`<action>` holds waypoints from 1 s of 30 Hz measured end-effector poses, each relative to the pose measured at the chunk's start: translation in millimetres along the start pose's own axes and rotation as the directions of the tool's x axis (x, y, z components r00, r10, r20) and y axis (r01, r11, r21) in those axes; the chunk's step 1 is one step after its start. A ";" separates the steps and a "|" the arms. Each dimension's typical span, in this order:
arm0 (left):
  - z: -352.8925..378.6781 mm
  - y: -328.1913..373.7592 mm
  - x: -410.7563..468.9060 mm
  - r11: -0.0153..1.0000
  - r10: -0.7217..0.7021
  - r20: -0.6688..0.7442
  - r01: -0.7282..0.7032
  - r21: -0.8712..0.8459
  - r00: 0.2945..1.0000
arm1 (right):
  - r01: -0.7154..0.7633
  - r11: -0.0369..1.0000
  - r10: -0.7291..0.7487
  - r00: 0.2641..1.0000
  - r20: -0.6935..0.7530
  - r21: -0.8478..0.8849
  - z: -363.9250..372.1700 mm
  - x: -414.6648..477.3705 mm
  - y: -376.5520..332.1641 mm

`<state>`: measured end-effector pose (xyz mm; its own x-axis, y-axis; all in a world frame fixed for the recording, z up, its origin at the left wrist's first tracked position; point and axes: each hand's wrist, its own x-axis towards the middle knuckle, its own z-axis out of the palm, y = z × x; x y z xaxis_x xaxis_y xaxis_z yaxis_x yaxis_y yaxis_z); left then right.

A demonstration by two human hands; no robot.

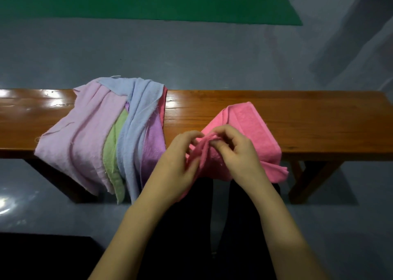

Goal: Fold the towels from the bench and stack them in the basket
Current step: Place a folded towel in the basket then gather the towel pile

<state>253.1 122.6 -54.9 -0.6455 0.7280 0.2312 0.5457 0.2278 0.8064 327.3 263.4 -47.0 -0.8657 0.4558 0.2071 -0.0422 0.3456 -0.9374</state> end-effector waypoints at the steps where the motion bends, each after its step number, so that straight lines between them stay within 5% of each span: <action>1: 3.5 -7.4 -7.1 0.999 -0.015 0.055 0.013 0.045 0.998 | -0.008 1.000 0.008 0.999 -0.042 0.005 -2.2 0.5 0.5; 5: 7.0 -29.0 -42.0 0.988 -0.131 0.045 0.127 0.092 0.990 | -0.019 1.000 0.017 0.990 -0.137 -0.010 -10.9 0.7 2.6; 8: 0.6 -29.3 -53.3 0.981 0.001 -0.036 0.006 0.196 0.999 | -0.042 0.999 0.041 0.989 -0.140 -0.003 -9.2 -2.2 4.8; 12: -13.1 -31.6 -53.5 0.902 0.121 0.087 -0.146 0.407 0.989 | -0.058 0.998 0.064 0.975 -0.212 0.033 -11.4 -2.0 6.5; 20: -23.2 -21.3 -50.0 0.905 0.134 -0.018 -0.115 0.411 0.991 | -0.016 1.000 0.008 0.946 -0.325 -0.022 -19.0 -4.2 8.3; 25: -26.9 9.6 -25.3 0.996 -0.014 -0.279 0.037 0.079 0.960 | 0.072 0.995 -0.037 0.909 -0.414 0.067 -29.6 1.5 -8.6; 30: -53.6 60.2 26.2 0.997 -0.004 -0.276 -0.019 -0.079 0.961 | 0.222 0.975 -0.184 0.857 -0.482 0.023 -59.1 16.1 -57.8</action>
<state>240.4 120.8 28.9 -0.7698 0.5206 0.3694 0.5140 0.1623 0.8423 345.2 299.2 27.0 -0.4934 0.7224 0.4844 -0.2445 0.4193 -0.8743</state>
